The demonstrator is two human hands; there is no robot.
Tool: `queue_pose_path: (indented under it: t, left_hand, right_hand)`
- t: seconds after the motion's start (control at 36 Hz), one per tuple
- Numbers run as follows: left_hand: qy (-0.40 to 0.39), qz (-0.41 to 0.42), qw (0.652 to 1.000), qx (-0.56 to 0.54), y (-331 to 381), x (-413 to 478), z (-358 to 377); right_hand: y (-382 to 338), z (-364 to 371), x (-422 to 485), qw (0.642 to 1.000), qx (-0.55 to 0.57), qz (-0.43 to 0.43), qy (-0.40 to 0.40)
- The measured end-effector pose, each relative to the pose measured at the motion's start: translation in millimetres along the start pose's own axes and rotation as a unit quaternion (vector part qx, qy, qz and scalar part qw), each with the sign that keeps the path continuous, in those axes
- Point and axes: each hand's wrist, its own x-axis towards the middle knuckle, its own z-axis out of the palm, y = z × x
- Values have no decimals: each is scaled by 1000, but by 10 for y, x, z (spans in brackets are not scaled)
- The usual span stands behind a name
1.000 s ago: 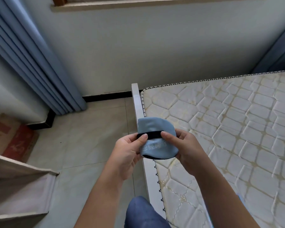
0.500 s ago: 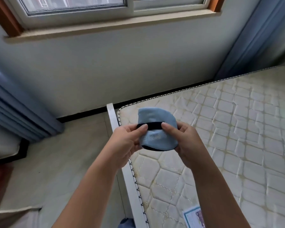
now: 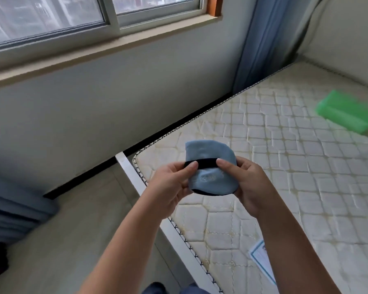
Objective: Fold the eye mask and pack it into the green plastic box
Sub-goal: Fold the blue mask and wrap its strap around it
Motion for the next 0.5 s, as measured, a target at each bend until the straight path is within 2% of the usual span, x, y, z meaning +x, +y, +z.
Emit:
queue_pose_path:
  t: [0.25,0.39,0.5]
  left_hand:
    - [-175,-76,975,117,1,-173,143]
    - [-289,-141,932,166,-218,-359,434]
    - [-364,-170,893,204,-414,-526,657]
  right_hand:
    - [156,148,-837,970,82,-70,217]
    - [297,150,-1463,923,110,-107,352]
    - [400,144,-1910,886,130,-121,429]
